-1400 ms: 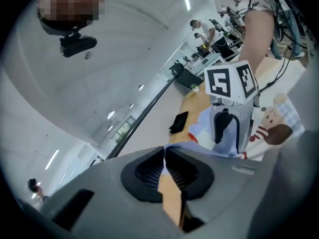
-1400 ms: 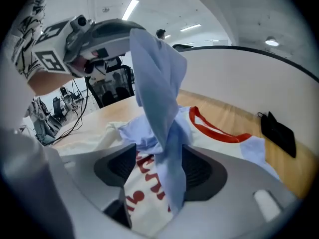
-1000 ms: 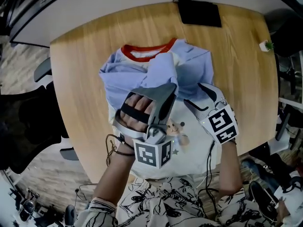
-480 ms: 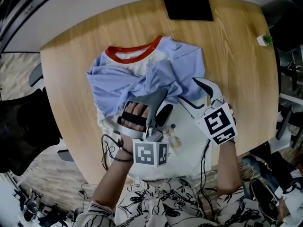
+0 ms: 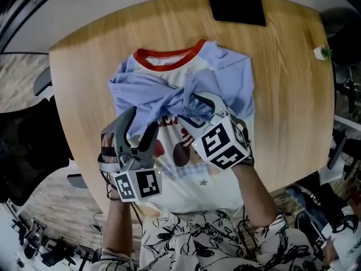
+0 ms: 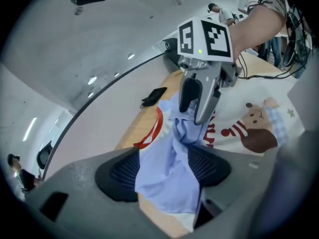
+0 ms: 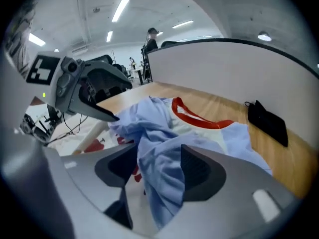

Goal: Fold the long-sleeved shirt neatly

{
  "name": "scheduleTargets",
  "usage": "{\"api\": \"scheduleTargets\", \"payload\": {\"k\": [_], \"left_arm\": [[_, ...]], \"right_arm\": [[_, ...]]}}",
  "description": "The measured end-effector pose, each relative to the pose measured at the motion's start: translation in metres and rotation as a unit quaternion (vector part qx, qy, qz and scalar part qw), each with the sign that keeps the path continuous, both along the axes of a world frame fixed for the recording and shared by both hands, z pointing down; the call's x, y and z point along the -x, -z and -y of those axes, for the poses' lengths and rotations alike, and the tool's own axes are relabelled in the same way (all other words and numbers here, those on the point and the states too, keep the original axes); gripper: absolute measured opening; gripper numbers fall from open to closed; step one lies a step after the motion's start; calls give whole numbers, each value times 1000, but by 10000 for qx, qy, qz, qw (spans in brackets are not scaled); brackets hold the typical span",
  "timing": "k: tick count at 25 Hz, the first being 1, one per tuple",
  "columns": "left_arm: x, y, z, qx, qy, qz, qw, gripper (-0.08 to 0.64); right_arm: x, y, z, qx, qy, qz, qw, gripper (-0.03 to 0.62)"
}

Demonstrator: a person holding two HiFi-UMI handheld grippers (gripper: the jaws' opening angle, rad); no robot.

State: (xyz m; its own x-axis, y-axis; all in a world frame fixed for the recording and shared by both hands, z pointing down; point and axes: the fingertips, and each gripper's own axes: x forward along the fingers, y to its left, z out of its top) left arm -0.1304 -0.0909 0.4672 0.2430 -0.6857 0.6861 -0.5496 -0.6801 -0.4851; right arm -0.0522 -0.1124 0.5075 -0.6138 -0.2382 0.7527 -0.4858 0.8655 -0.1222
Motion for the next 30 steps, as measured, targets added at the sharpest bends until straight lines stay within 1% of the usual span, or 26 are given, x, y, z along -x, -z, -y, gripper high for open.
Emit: {"api": "scheduleTargets", "payload": {"k": [1,3,4,5,9,12,14,16,17,19,21,22,23,24,26,27,29,30], "left_arm": [[2,-2,-1,14,7,-3,10000,311],[5,-5,-2,34,18,-17,10000,310],[6,-6,-2,36,29,-27,10000,310],[7,-7,-3,38,40,-31,10000,310],[10,-15,-4,145,38,-10,9999,298],[10,-24,-9,500,-29,-68,9987,298],[7,-28,-16,846,-64,-323,9959,296],[2,-32,-22,1198,-25,-675,9905,291],[1,-36,-23,1331,18,-790,9879,287],[0,-48,-24,1562,83,-816,9843,246],[-1,-59,-22,1715,93,-789,9820,196],[-2,-62,-21,1737,77,-788,9816,157],[-3,-63,-19,1726,43,-761,9820,99],[-2,-62,-18,1680,-7,-700,9833,25],[1,-54,-15,1459,-102,-583,9875,17],[4,-46,-13,1245,-125,-566,9905,17],[11,-21,-10,564,-183,-549,9967,15],[14,-9,-12,207,-277,-491,9982,15]], "right_arm": [[-2,-4,-1,-105,76,-207,9997,273],[-8,-6,-1,-316,97,-463,9984,152],[-10,-4,0,-390,56,-490,9980,93],[-13,0,1,-419,0,-451,9981,19],[-29,22,7,-303,-309,-58,9990,15],[-67,46,21,-400,-827,95,9957,15],[-105,61,33,-577,-1231,38,9907,15],[-146,68,42,-774,-1570,-153,9844,17],[-165,68,46,-837,-1713,-248,9813,17],[-193,61,51,-853,-1938,-360,9767,17],[-209,50,53,-798,-2069,-395,9743,17],[-214,45,53,-773,-2095,-409,9739,17],[-216,41,53,-755,-2113,-405,9737,17],[-216,39,52,-747,-2134,-356,9734,17],[-212,43,54,-828,-2156,-81,9729,17],[-209,51,56,-967,-2125,140,9723,17],[-205,77,56,-1431,-1984,703,9671,17],[-206,89,54,-1640,-1909,992,9627,17]]}}
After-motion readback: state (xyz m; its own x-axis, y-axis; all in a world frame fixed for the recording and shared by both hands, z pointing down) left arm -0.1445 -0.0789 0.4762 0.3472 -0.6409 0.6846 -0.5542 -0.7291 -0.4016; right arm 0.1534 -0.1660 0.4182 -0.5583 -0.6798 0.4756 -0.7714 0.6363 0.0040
